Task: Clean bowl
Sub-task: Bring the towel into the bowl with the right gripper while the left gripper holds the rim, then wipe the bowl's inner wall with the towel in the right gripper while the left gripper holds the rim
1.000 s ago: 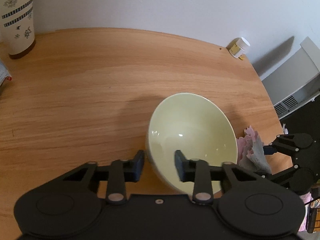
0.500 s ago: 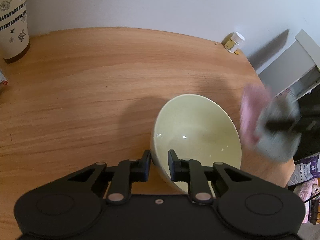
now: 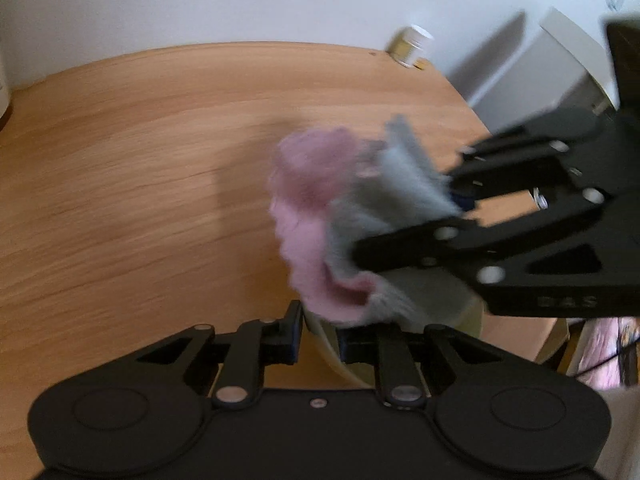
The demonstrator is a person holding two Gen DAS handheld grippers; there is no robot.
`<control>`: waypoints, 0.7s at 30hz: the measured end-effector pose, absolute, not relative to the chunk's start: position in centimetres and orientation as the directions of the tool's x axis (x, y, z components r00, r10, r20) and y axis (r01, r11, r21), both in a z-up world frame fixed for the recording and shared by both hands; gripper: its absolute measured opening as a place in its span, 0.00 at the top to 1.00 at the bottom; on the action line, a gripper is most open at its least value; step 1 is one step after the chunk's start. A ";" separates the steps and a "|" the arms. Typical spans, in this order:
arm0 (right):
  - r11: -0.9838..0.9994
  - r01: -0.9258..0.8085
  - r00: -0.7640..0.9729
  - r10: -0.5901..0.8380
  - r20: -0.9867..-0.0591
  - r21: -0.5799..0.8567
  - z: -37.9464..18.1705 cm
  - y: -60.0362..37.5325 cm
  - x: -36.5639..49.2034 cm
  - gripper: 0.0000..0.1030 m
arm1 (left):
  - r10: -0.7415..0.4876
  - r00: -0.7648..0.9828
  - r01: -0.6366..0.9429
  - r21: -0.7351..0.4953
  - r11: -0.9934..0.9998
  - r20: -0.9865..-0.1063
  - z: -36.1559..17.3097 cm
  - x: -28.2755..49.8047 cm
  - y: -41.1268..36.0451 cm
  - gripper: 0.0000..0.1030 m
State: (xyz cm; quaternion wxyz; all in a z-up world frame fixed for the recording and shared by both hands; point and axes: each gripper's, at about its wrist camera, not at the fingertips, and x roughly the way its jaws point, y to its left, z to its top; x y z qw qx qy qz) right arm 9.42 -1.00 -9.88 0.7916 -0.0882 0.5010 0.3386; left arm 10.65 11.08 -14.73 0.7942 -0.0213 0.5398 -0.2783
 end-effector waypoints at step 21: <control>0.743 -0.666 0.251 0.317 -0.915 0.075 -13.4 1.3 9.7 0.88 | -0.495 0.268 0.403 -0.371 0.837 -0.826 -14.5 10.5 11.8 0.83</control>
